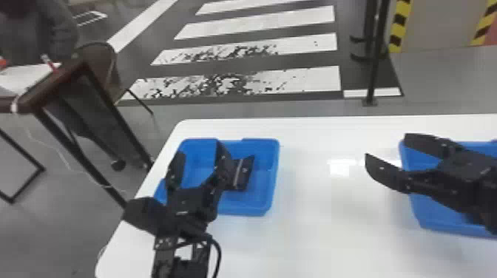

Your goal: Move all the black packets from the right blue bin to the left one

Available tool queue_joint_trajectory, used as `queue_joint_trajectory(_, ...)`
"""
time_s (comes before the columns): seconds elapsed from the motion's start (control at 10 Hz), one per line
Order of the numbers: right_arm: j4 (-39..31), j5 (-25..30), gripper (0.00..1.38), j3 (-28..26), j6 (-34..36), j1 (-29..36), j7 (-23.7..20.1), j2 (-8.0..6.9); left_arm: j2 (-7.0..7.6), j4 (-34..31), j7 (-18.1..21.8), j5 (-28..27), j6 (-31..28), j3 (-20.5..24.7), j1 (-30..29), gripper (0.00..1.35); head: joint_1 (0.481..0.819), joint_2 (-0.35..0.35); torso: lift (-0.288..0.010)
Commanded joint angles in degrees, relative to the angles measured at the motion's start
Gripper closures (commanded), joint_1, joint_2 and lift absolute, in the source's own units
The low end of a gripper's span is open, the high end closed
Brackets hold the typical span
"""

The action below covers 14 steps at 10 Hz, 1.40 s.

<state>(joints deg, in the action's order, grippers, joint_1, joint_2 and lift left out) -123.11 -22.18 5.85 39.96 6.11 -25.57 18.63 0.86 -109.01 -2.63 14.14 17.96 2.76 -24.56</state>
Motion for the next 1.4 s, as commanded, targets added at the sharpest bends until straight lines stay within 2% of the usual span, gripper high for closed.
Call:
queue_joint_trajectory(0.0,-7.7,5.0,0.09,-6.2,9.5,3.2,2.4,-1.32,-0.42,-9.9,0.0,2.3,1.9,-1.6,-8.1,0.11,0.695,0.241,-0.14)
queue_joint_trajectory(0.2,-8.6,9.3,0.09,-12.0,20.4,2.2,3.4,-1.23,0.64,-15.9,0.2,2.2,4.1,-5.0,-15.5,0.11,0.695,0.138,-0.14)
queue_joint_trajectory(0.3,-9.1,11.7,0.09,-15.0,25.3,2.0,3.4,-0.88,0.64,-16.2,0.6,2.2,3.8,-6.1,-17.2,0.11,0.695,0.103,-0.14)
queue_joint_trajectory(0.4,-8.4,14.3,0.09,-17.8,27.7,2.0,3.4,-0.97,0.28,-16.2,0.9,2.2,3.3,-6.3,-17.6,0.11,0.695,0.03,-0.14)
queue_joint_trajectory(0.5,-3.8,16.4,0.09,-19.2,28.2,0.1,2.8,-0.62,0.28,-16.2,1.2,2.2,2.6,-6.0,-17.3,0.11,0.695,-0.04,-0.14)
queue_joint_trajectory(0.6,2.1,16.6,0.09,-19.3,29.1,-2.9,0.9,0.7,0.37,-16.2,1.4,2.0,2.6,-6.0,-17.2,0.11,0.695,-0.095,-0.14)
queue_joint_trajectory(0.7,3.5,18.0,0.09,-19.3,33.0,-4.3,0.3,1.32,0.55,-16.2,1.4,1.6,2.4,-6.4,-16.9,0.11,0.695,-0.134,-0.14)
queue_joint_trajectory(0.9,5.2,19.2,0.09,-19.3,37.9,-5.4,0.8,1.14,0.55,-16.2,1.4,1.3,1.7,-6.4,-16.8,0.11,0.695,-0.177,-0.14)
queue_joint_trajectory(1.0,5.5,19.4,0.09,-19.2,40.0,-5.3,2.2,0.53,0.55,-16.2,1.4,1.2,1.6,-6.3,-16.9,0.11,0.695,-0.193,-0.14)
queue_joint_trajectory(1.3,14.9,17.7,0.09,-15.3,33.9,-7.9,3.0,0.53,0.64,-15.8,1.5,0.6,1.5,-6.4,-16.6,0.11,0.695,-0.201,-0.14)
